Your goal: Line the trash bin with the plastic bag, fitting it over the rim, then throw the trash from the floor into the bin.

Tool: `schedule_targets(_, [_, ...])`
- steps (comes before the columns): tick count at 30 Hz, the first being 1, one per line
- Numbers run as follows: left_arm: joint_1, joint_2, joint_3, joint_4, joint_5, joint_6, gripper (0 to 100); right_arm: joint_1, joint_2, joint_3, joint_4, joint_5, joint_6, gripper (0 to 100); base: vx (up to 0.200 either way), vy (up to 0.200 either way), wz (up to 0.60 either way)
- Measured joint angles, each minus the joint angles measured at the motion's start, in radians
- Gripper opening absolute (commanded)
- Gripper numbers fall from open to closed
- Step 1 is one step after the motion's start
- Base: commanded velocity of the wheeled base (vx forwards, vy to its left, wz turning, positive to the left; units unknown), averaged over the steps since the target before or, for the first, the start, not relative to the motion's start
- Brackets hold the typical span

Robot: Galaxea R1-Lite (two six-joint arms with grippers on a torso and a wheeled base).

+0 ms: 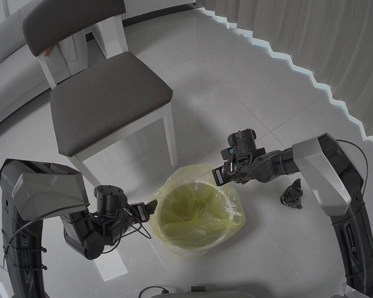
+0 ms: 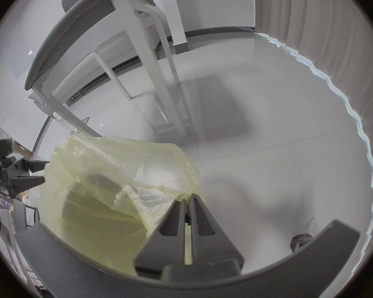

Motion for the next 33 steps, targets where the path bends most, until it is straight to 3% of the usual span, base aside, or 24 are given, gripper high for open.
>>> schedule_targets(1, [0.004, 0.004, -0.005, 0.002, 0.000, 0.000, 100, 0.004, 0.007, -0.005, 0.001, 0.000, -0.001, 0, 0.000, 0.000, 0.00])
schedule_targets(2, [0.007, 0.008, -0.009, 0.002, 0.000, 0.001, 100, 0.006, 0.014, -0.007, 0.004, 0.000, -0.002, 100, 0.000, 0.000, 0.00])
schedule_targets(15, [0.039, 0.072, -0.072, 0.008, 0.001, 0.012, 100, -0.005, -0.029, 0.051, 0.003, -0.009, 0.007, 100, 0.000, 0.000, 0.00])
schedule_targets(25, [0.071, 0.135, -0.087, 0.009, 0.000, 0.039, 100, -0.047, -0.200, 0.359, -0.031, -0.008, -0.015, 100, 0.000, 0.000, 0.00])
schedule_targets(33, [0.076, 0.166, -0.086, -0.003, -0.010, 0.040, 100, -0.060, -0.263, 0.556, -0.191, -0.009, -0.046, 100, 0.000, 0.000, 0.00])
